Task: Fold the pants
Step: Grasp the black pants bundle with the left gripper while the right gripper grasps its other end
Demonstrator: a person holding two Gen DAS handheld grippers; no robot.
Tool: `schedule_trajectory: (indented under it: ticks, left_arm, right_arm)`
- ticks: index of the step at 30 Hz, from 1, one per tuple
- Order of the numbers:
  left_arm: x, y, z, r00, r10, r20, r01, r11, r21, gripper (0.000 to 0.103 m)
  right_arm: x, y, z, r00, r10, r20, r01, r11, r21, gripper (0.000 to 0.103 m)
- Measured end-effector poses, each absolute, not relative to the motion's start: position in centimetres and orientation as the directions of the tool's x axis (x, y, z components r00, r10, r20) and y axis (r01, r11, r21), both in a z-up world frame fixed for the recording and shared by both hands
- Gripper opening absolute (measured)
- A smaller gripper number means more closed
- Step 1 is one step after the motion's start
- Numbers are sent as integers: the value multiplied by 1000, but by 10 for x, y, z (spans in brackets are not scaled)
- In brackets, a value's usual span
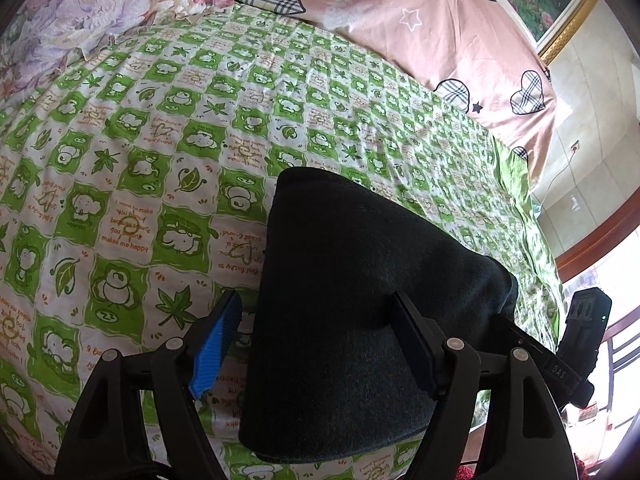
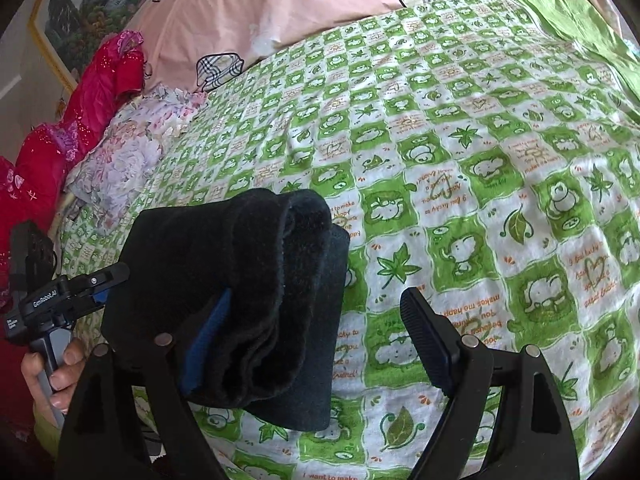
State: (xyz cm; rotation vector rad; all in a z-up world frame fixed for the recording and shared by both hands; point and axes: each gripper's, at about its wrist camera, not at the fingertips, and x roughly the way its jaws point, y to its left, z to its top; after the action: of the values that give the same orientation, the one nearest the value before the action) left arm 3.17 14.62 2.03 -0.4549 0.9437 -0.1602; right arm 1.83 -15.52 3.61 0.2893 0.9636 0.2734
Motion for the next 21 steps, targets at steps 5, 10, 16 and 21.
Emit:
schedule_trajectory:
  ticks: [5, 10, 16, 21]
  left_arm:
    - [38, 145, 17, 572, -335, -748, -61, 893, -447, 77]
    - [42, 145, 10, 555, -361, -749, -58, 882, -468, 79]
    - [45, 150, -4, 537, -411, -737, -75, 847, -526, 80]
    - [45, 149, -8, 535, -431, -727, -63, 837, -543, 73]
  right_arm:
    - [21, -157, 37, 527, 419, -739, -89, 892, 442, 84]
    - [22, -151, 28, 494, 466, -734, -104, 870, 482, 84]
    - [26, -154, 18, 469, 510, -721, -100, 842, 531, 84]
    - [27, -147, 15, 437, 557, -706, -138, 817, 559, 75]
